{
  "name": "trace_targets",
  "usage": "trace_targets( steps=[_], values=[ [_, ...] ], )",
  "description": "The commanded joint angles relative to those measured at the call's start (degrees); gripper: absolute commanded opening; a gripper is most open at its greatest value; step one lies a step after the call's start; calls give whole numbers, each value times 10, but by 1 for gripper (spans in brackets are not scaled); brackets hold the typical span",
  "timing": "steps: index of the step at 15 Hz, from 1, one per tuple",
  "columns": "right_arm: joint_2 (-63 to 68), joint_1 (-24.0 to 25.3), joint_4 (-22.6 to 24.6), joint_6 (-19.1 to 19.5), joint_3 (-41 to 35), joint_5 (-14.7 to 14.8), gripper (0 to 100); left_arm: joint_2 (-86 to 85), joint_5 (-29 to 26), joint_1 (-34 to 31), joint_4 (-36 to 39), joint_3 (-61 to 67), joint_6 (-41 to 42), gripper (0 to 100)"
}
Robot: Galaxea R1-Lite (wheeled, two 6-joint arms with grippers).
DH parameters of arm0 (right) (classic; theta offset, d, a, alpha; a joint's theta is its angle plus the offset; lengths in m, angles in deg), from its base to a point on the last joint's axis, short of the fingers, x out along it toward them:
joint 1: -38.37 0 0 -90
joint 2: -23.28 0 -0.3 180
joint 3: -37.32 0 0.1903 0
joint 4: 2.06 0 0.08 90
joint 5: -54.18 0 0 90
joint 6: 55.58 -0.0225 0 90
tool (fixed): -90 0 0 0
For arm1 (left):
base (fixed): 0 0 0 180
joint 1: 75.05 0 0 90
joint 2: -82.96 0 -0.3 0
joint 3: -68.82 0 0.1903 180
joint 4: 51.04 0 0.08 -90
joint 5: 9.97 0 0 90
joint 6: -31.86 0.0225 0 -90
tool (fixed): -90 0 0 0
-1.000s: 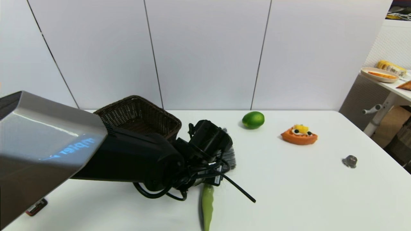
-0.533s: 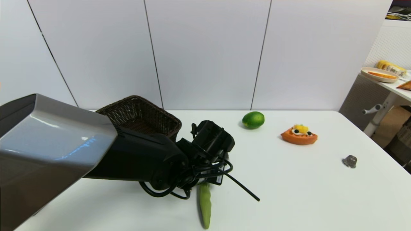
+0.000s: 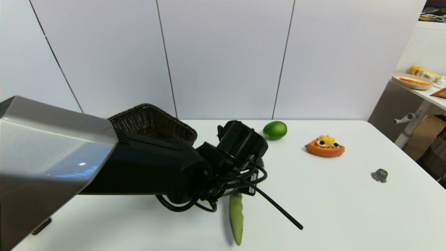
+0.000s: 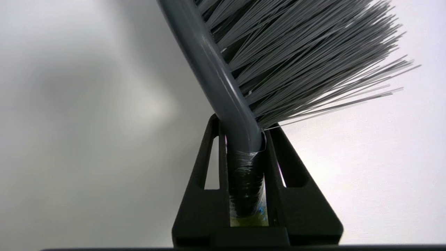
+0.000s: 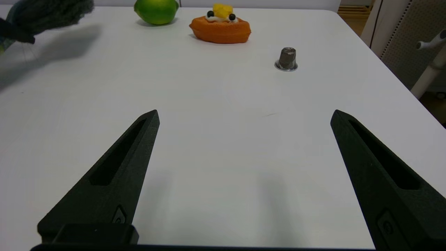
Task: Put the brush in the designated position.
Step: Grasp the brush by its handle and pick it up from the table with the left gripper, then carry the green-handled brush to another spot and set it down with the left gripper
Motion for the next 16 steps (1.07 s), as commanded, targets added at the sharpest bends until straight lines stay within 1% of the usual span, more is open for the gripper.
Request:
trace_targets(
  steps=[1, 2, 3, 5, 8, 9, 10, 12, 14, 15, 16],
  values=[
    [1, 0, 0, 0, -1, 0, 100, -31, -8, 12, 2, -163, 0, 0],
    [1, 0, 0, 0, -1, 0, 100, -44, -2, 11, 2, -209, 10, 0],
    [1, 0, 0, 0, -1, 0, 100, -52, 16, 1, 2, -237, 52, 0],
    [1, 0, 0, 0, -1, 0, 100, -87, 76, -55, 2, -265, 171, 0],
    [1, 0, 0, 0, -1, 0, 100, -159, 81, -158, 0, -269, 285, 0],
    [1, 0, 0, 0, -1, 0, 100, -184, 84, -200, 0, -261, 323, 0],
    [1, 0, 0, 0, -1, 0, 100, -214, 83, -256, 1, -245, 365, 0],
    [1, 0, 0, 0, -1, 0, 100, -257, 80, -335, 2, -211, 400, 0],
    [1, 0, 0, 0, -1, 0, 100, -298, 77, -400, 3, -152, 399, 0],
    [1, 0, 0, 0, -1, 0, 100, -318, 66, -439, 4, -117, 396, 0],
    [1, 0, 0, 0, -1, 0, 100, -339, 19, -486, 5, -75, 394, 0]
  ],
)
